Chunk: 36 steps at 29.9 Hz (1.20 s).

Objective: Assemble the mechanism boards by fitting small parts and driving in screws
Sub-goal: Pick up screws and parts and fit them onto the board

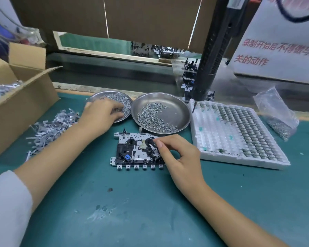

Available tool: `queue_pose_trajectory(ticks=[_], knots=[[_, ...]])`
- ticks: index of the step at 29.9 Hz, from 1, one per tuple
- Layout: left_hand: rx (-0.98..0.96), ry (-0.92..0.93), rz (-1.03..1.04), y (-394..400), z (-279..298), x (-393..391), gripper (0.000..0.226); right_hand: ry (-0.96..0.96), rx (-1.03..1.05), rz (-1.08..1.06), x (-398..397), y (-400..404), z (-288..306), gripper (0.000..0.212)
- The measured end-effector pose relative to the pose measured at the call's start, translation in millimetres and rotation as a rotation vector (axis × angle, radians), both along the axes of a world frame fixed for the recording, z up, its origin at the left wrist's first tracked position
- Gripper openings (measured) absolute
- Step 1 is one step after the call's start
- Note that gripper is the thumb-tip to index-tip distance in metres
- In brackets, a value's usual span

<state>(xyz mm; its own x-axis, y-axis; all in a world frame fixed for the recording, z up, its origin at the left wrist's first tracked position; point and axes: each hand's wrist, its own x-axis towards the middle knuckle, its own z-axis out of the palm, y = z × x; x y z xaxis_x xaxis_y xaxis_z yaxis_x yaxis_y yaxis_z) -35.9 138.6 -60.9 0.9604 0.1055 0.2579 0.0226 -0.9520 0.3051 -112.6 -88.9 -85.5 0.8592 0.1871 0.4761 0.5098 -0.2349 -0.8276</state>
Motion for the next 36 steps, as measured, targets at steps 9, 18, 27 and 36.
queue_pose_trajectory(ticks=[9, 18, 27, 36], knots=[[0.128, -0.217, 0.079, -6.2, -5.1, 1.1, 0.015, -0.005, 0.001, 0.023, 2.4, -0.5, -1.4, 0.01], [0.045, -0.234, 0.096, -10.4, -2.2, -9.0, 0.014, -0.01, 0.007, 0.015, 2.2, -0.9, -0.1, 0.01], [-0.642, -0.325, -0.083, -40.4, -1.7, -70.8, 0.011, -0.114, -0.055, -0.04, 5.2, -0.9, 0.8, 0.014], [-0.907, -0.35, -0.12, -55.5, -14.5, -79.0, 0.016, 0.055, -0.821, -0.153, 77.0, 5.9, 38.7, 0.04]])
